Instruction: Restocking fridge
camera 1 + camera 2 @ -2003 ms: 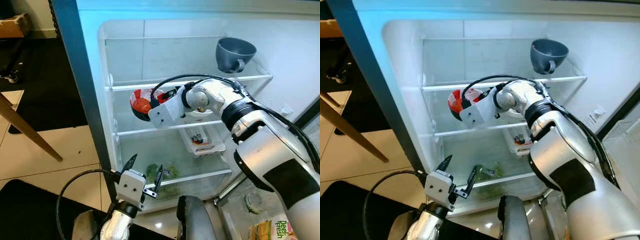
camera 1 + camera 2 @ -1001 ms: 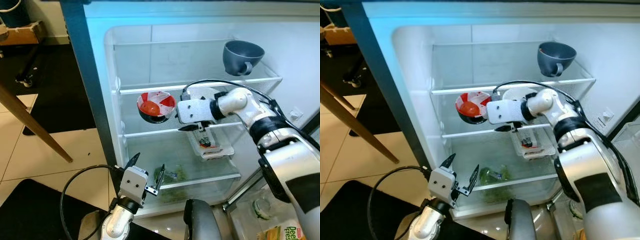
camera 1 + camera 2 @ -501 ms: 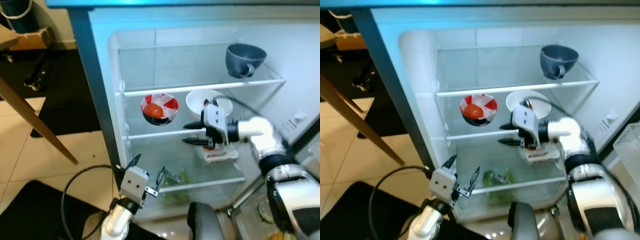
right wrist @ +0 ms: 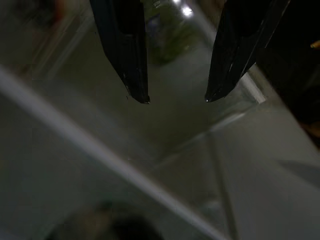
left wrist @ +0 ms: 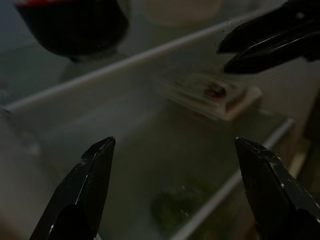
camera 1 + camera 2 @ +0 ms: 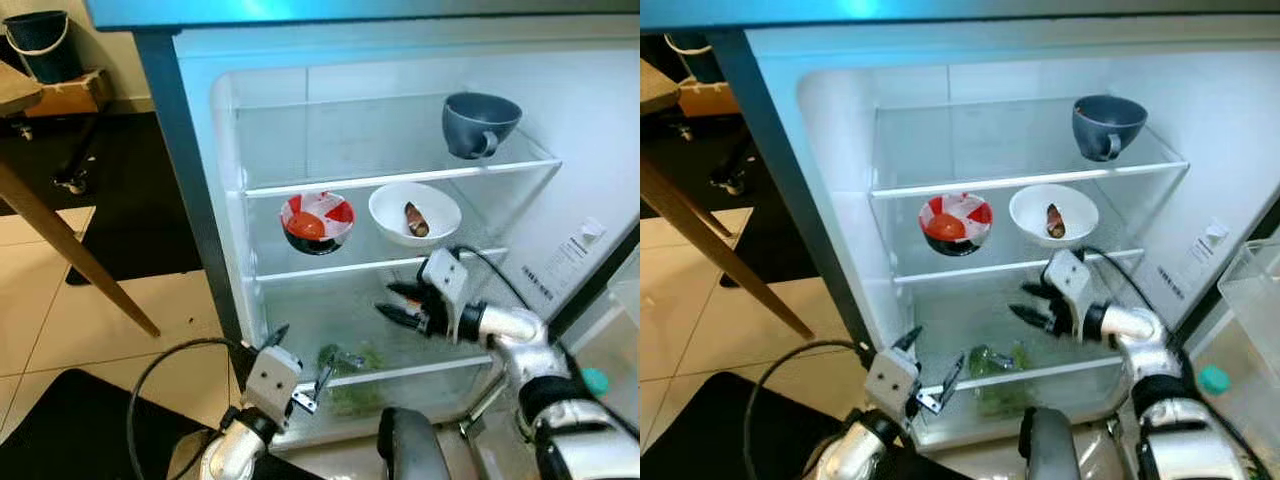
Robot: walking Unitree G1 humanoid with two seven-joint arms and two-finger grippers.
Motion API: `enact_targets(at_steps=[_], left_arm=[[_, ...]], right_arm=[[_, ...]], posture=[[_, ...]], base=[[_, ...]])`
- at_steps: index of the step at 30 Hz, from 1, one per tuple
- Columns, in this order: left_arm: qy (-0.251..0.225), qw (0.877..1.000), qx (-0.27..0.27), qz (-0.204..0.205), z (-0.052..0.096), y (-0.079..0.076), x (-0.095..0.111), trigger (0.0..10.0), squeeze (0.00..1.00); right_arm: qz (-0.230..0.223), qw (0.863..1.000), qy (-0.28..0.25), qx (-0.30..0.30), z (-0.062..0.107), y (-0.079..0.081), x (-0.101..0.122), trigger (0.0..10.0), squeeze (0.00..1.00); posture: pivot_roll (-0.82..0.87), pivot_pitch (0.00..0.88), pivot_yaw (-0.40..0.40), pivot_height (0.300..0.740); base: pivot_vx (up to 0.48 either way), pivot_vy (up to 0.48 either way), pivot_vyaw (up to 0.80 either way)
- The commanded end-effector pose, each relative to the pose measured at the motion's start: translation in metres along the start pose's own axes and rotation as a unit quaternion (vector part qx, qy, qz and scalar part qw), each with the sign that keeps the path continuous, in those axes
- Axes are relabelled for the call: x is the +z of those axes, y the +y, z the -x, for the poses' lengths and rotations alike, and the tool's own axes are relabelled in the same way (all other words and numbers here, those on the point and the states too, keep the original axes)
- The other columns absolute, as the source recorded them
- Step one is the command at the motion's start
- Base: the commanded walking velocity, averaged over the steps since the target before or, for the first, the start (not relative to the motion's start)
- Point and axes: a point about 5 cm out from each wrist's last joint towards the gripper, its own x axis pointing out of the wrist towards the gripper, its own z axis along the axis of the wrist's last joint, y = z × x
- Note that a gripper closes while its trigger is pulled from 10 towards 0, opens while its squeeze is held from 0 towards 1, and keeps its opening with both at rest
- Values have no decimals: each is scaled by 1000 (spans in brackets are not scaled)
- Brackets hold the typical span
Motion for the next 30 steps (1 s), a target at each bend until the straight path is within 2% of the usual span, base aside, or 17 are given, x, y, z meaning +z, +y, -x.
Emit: enact_targets(at_steps=[1, 9, 10, 11, 13, 14, 18, 20, 30], left_arm=[[23, 1000, -18, 1, 8, -1, -10, 10000, 0], [69, 997, -45, -8, 16, -3, -29, 10000, 0], [84, 995, -59, -10, 19, -5, -34, 10000, 0], [84, 995, -59, -10, 19, -5, -34, 10000, 0], [112, 992, -64, -10, 25, -4, -44, 10000, 0], [122, 991, -60, -8, 27, -1, -48, 10000, 0], [140, 989, -50, -10, 31, 5, -54, 10000, 0], [151, 987, -47, -8, 32, 9, -57, 10000, 0], [189, 981, -52, -6, 43, 12, -70, 10000, 0]], right_arm=[[-17, 999, 14, -24, 1, 2, -9, 10000, 0], [-88, 994, 27, -53, -4, 19, -32, 10000, 0], [-118, 991, 28, -58, -5, 26, -40, 10000, 0], [-118, 991, 28, -58, -5, 26, -40, 10000, 0], [-171, 982, 38, -67, -7, 41, -55, 10000, 0], [-183, 980, 45, -70, -7, 46, -60, 10000, 0], [-197, 976, 60, -76, -6, 55, -69, 10000, 0], [-218, 969, 77, -90, -2, 62, -80, 10000, 0], [-269, 947, 124, -122, 12, 79, -107, 10000, 0]], posture=[[1, 72, 0, 456], [-9, 64, -1, 456], [-7, 62, -1, 456], [-7, 62, -1, 456], [-4, 55, -1, 466], [-4, 53, -2, 471], [-4, 52, 0, 481], [-6, 48, 2, 491], [-7, 41, 4, 536]], base=[[0, 0, 0], [0, 0, 0], [0, 0, 0], [0, 0, 0], [0, 0, 0], [0, 0, 0], [0, 0, 0], [0, 0, 0], [0, 0, 0]])
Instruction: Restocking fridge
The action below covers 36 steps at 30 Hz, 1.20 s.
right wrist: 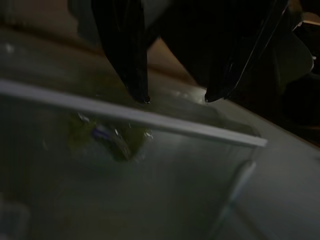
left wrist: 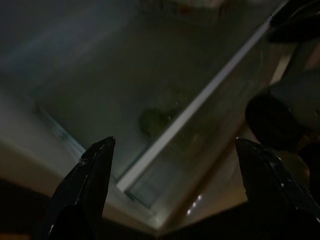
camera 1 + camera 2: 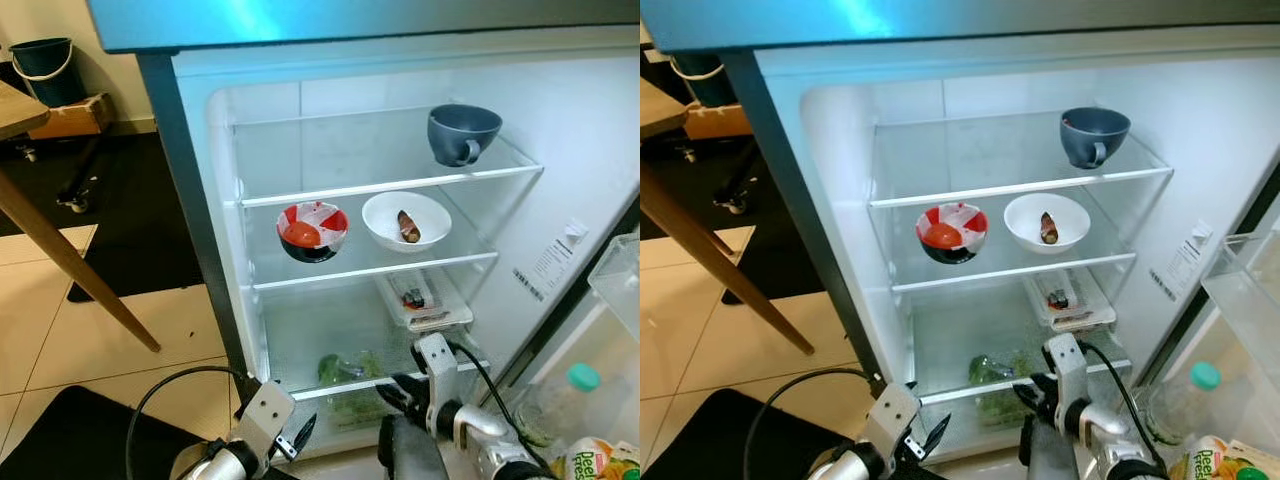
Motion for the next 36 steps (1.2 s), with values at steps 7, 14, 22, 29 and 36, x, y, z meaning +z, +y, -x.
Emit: enact_targets(at_steps=[7, 14, 22, 29, 36], left_arm=[[36, 999, -8, 8, 12, 4, -16, 10000, 0], [47, 999, -4, 9, 17, 5, -22, 10000, 0], [77, 997, 7, 26, 26, 6, -34, 10000, 0], [90, 996, 9, 24, 29, 6, -38, 10000, 0], [115, 993, 17, 16, 28, 7, -42, 10000, 0]], right_arm=[[-42, 998, 32, -30, 7, 2, -25, 10000, 0], [-44, 996, 57, -56, 11, 2, -38, 10000, 0], [-62, 995, 55, -62, 15, 2, -44, 10000, 0], [-63, 994, 54, -66, 15, 2, -45, 10000, 0], [-61, 994, 54, -69, 16, 1, -46, 10000, 0]], posture=[[-6, 39, 8, 571], [-4, 40, 13, 592], [-5, 38, 15, 608], [-3, 35, 14, 608], [-3, 30, 13, 608]], base=[[0, 0, 0], [0, 0, 0], [0, 0, 0], [0, 0, 0], [0, 0, 0]])
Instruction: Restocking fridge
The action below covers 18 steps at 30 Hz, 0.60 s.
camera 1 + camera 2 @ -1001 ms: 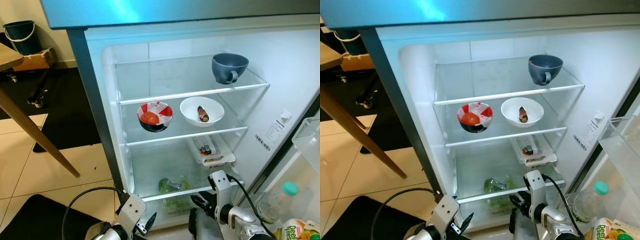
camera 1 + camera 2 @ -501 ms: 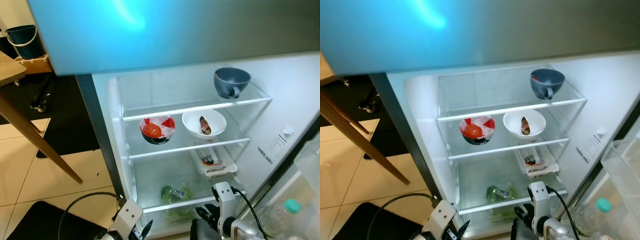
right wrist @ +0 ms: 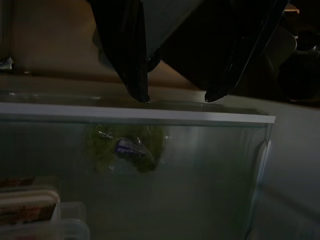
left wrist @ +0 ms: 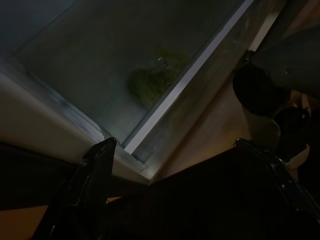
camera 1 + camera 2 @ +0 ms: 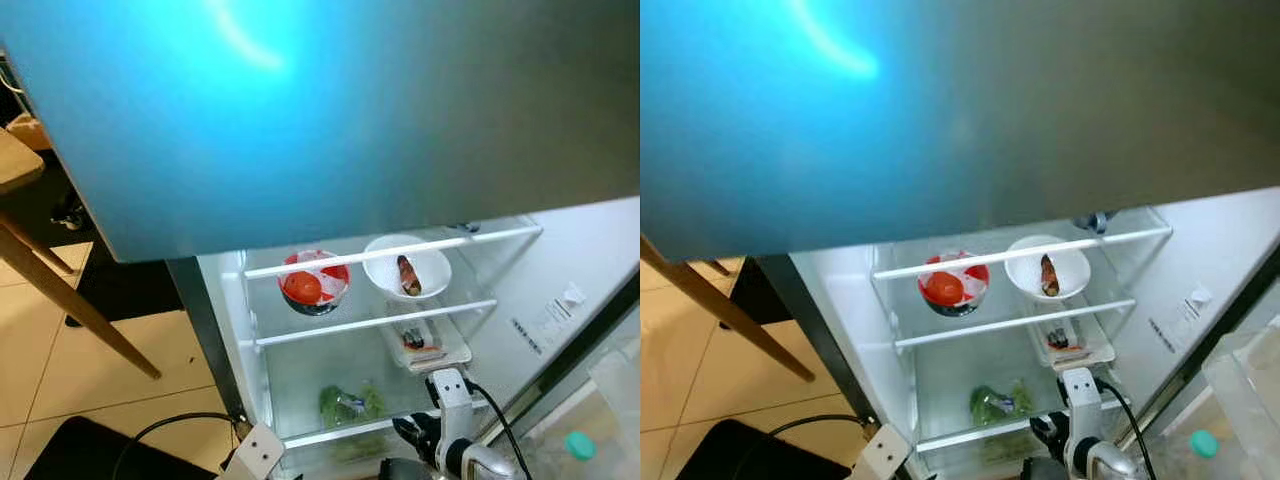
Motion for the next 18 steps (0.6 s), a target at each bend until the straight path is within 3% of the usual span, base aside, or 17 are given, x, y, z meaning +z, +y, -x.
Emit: enact_targets(at_steps=[1, 7, 18], left_arm=[[4, 999, 40, -9, 1, 20, 3, 10000, 0], [-3, 999, 35, -23, -1, 19, 7, 10000, 0], [-20, 999, 36, -29, -6, 20, 15, 10000, 0]], right_arm=[[-4, 1000, 8, -4, 2, 0, -6, 10000, 0], [-6, 1000, -7, 5, 3, 0, -4, 10000, 0], [-10, 1000, -11, 11, 3, 1, -6, 10000, 0]], posture=[[-3, 30, 13, 608], [-2, 27, 11, 608], [-4, 33, 16, 657]], base=[[0, 0, 0], [0, 0, 0], [0, 0, 0]])
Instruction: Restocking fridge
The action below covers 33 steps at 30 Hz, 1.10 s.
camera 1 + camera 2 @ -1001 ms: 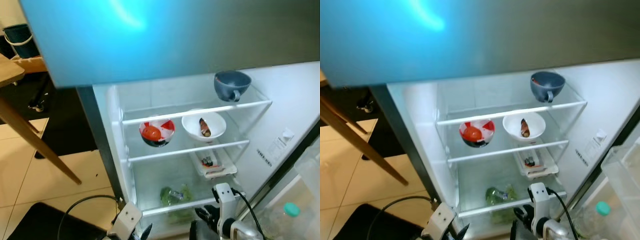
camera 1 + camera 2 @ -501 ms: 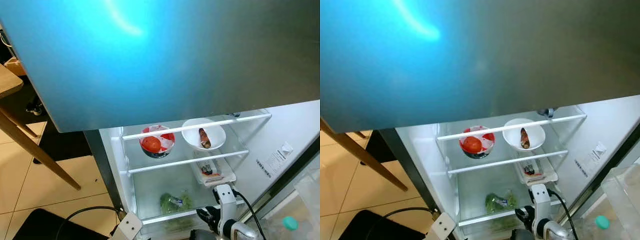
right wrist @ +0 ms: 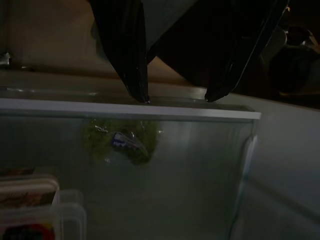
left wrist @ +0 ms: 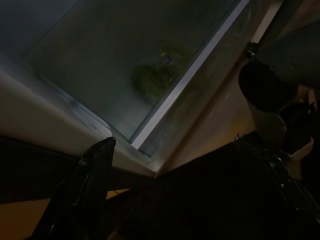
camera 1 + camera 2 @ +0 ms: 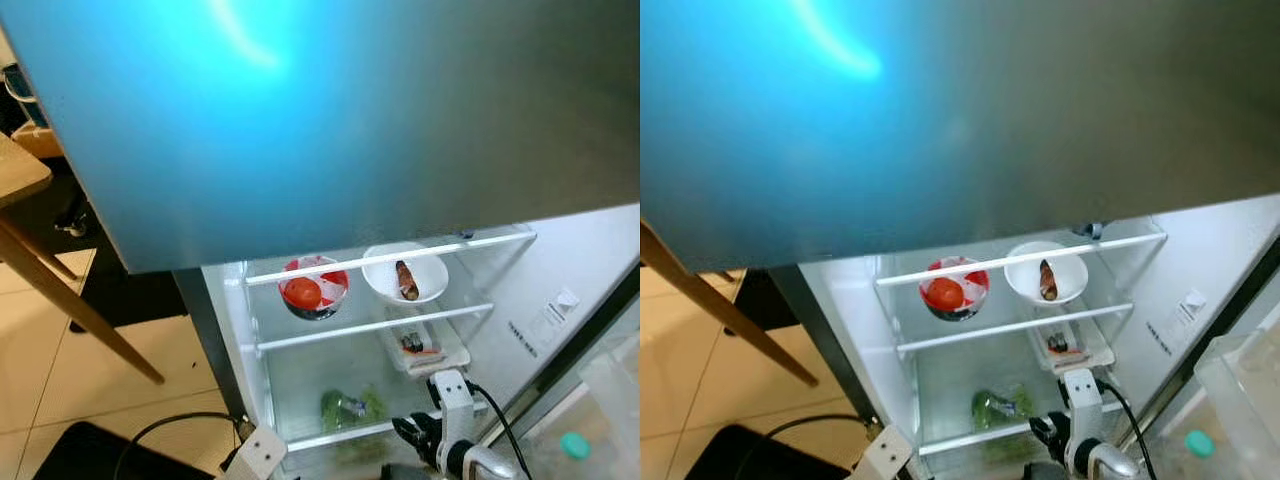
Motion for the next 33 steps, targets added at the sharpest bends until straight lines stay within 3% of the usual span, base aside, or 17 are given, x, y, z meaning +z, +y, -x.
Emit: enact_targets(at_steps=[1, 18, 27, 33], left_arm=[[-32, 999, 36, -15, -4, 20, 16, 10000, 0], [-24, 999, 39, -16, -4, 21, 14, 10000, 0], [-4, 999, 44, -7, -1, 20, 7, 10000, 0], [32, 997, 60, 30, 7, 21, -10, 10000, 0]], right_arm=[[-9, 1000, -2, 2, 1, 1, -5, 10000, 0], [-13, 1000, -9, 9, 2, 2, -4, 10000, 0], [-15, 1000, -1, 10, 3, 3, -8, 10000, 0], [-18, 999, 28, 1, 8, 4, -24, 10000, 0]], posture=[[-4, 33, 16, 662], [-6, 33, 18, 740], [-6, 31, 19, 740], [-7, 30, 19, 740]], base=[[0, 0, 0], [0, 0, 0], [0, 0, 0], [0, 0, 0]])
